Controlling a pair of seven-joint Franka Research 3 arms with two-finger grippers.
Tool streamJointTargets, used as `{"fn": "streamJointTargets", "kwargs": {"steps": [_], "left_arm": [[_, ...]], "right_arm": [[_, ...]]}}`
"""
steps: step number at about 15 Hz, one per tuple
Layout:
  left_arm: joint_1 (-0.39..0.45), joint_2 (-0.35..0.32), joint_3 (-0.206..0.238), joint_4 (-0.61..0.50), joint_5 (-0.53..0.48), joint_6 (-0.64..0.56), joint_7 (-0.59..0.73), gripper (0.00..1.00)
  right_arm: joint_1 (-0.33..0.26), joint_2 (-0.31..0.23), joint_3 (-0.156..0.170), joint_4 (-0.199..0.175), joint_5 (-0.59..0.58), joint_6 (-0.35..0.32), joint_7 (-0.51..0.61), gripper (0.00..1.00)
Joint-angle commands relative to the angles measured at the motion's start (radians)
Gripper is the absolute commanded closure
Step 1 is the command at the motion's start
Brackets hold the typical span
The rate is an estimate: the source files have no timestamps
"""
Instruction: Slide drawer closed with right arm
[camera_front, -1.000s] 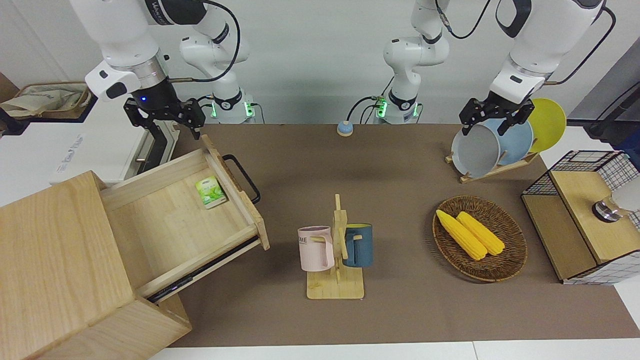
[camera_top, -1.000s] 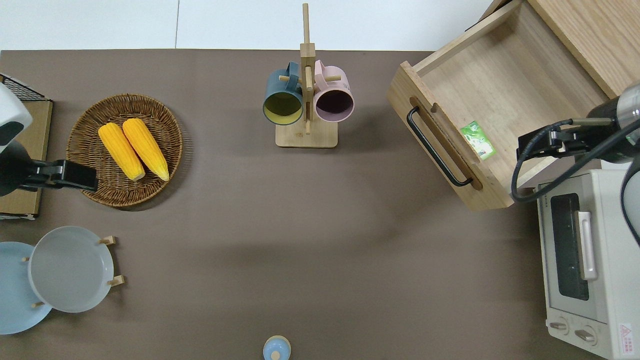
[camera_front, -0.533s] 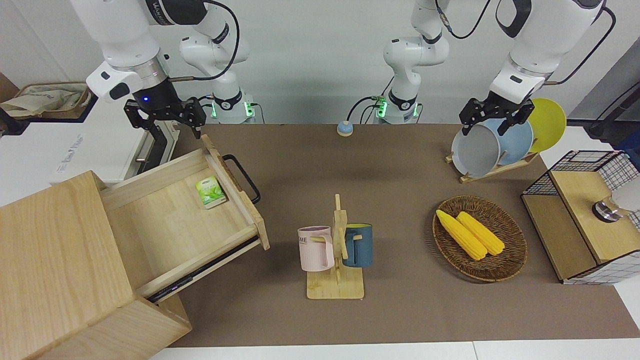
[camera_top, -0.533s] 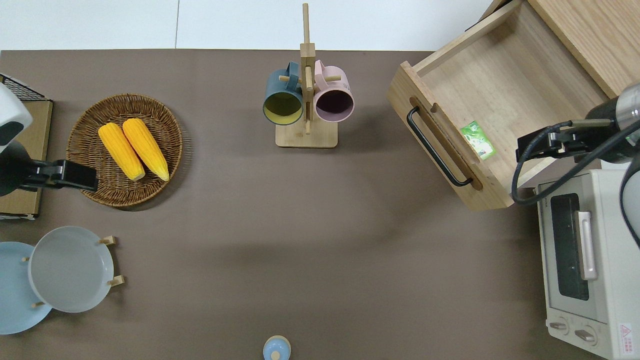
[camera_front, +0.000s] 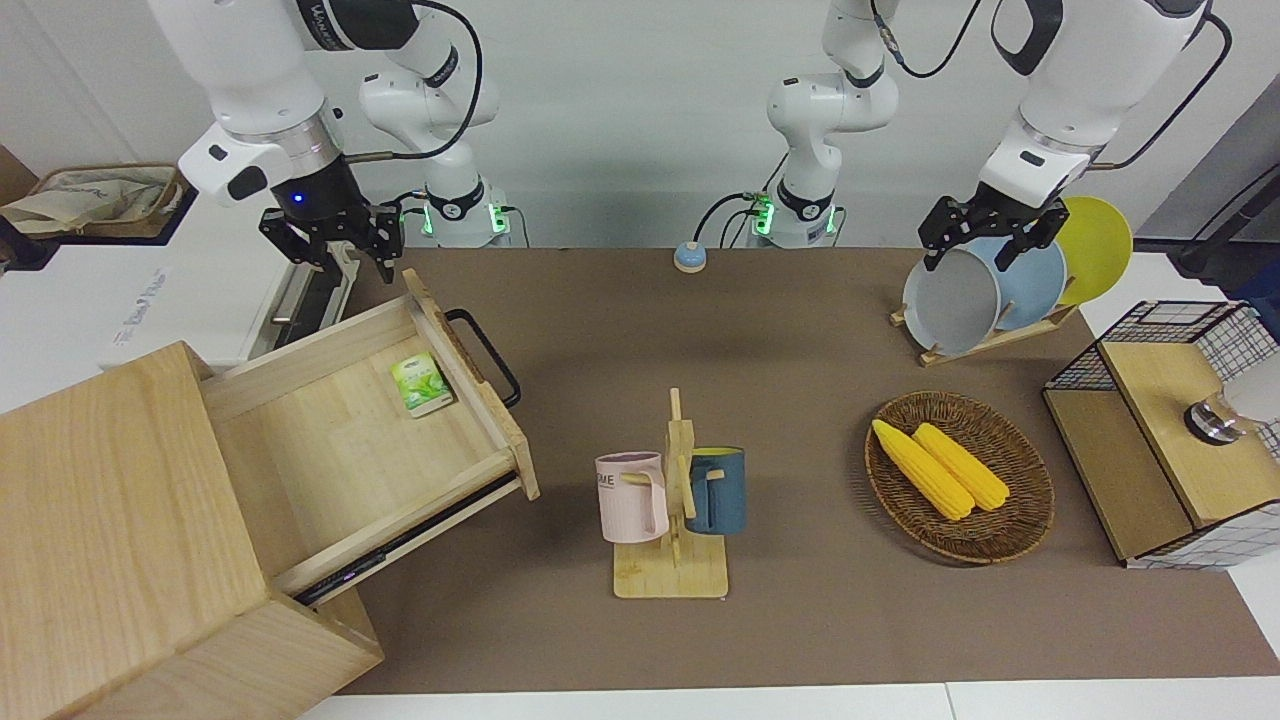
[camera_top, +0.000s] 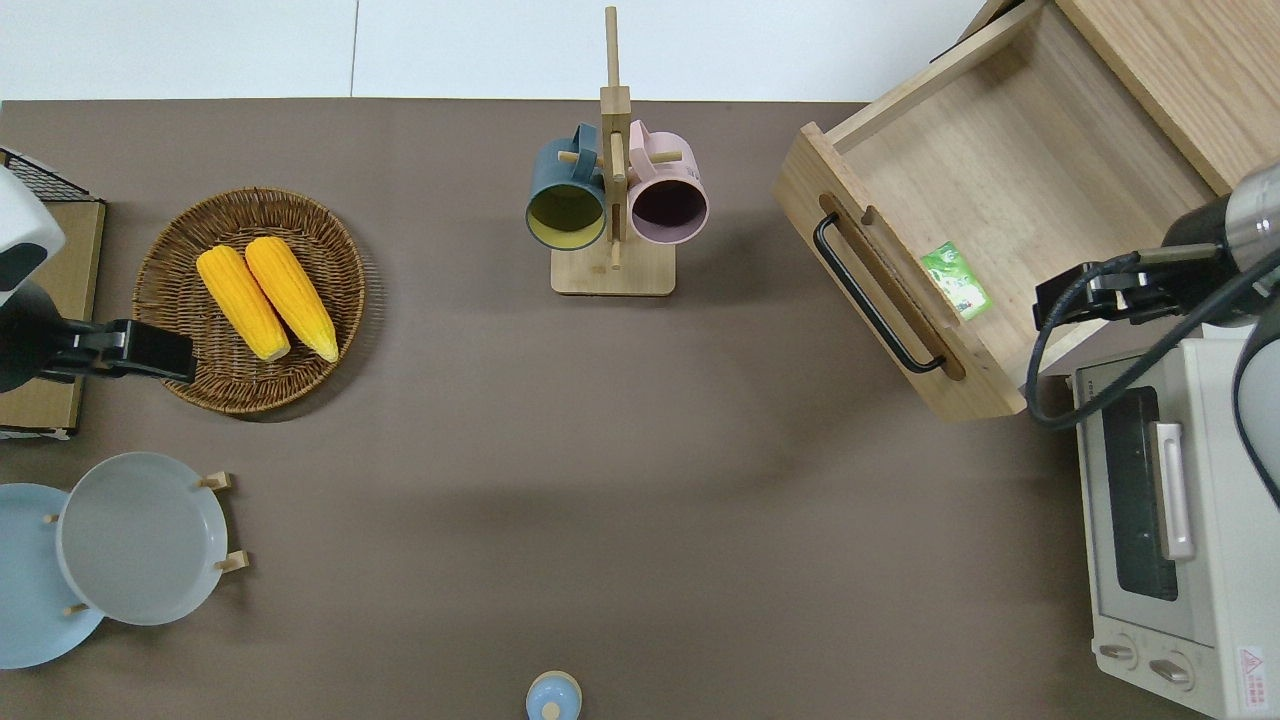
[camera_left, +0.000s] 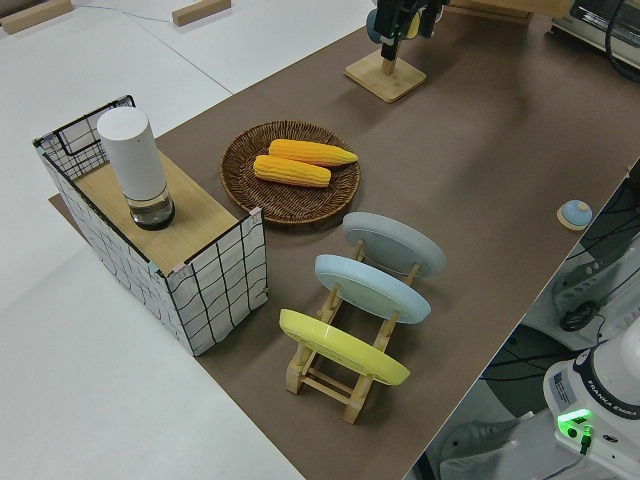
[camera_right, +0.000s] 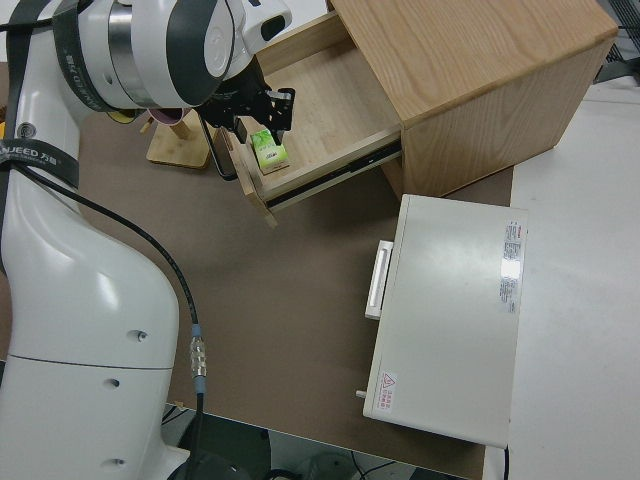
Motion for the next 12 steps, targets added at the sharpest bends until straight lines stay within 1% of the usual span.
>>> {"fn": "streamJointTargets", "kwargs": {"steps": [1, 7, 10, 12], "left_arm": [[0.005, 0.011, -0.007, 0.024, 0.017, -0.02, 0.01, 0.01], [0.005, 0.011, -0.007, 0.024, 0.017, -0.02, 0.01, 0.01], [0.005, 0.011, -0.007, 0.026, 0.017, -0.02, 0.01, 0.01], [0.005, 0.011, -0.007, 0.026, 0.017, -0.02, 0.01, 0.01]], "right_arm": [[-0.004, -0.003, 0.004, -0.009, 0.008, 0.006, -0.028, 1.0], [-0.002, -0.003, 0.002, -0.009, 0.008, 0.005, -0.025, 1.0], [0.001, -0.003, 0.008, -0.001, 0.008, 0.005, -0.006, 1.0], [0.027, -0.004, 0.005, 0.003, 0.008, 0.003, 0.024, 1.0]]}}
